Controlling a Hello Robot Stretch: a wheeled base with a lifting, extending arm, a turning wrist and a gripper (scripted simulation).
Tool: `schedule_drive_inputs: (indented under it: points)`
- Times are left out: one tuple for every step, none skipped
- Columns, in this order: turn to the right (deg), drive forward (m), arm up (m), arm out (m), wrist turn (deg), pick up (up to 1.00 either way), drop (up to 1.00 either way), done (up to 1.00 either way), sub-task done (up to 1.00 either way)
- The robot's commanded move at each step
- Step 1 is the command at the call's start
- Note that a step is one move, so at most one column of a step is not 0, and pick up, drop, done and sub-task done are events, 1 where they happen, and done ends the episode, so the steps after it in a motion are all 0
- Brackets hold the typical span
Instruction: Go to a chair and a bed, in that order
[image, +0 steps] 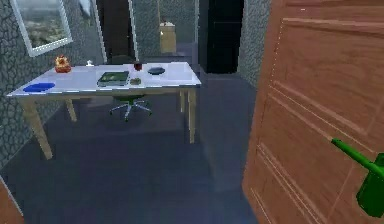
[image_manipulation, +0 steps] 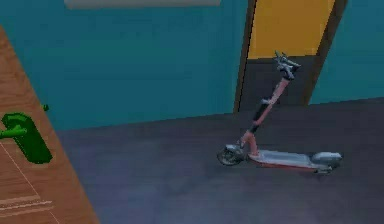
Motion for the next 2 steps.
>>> schedule_drive_inputs:
  points:
    - [0.0, 0.25, 0.0, 0.0, 0.0, 0.0, 0.0, 0.0, 0.0]
    - [-6.0, 0.0, 0.0, 0.0, 0.0, 0.0, 0.0, 0.0, 0.0]
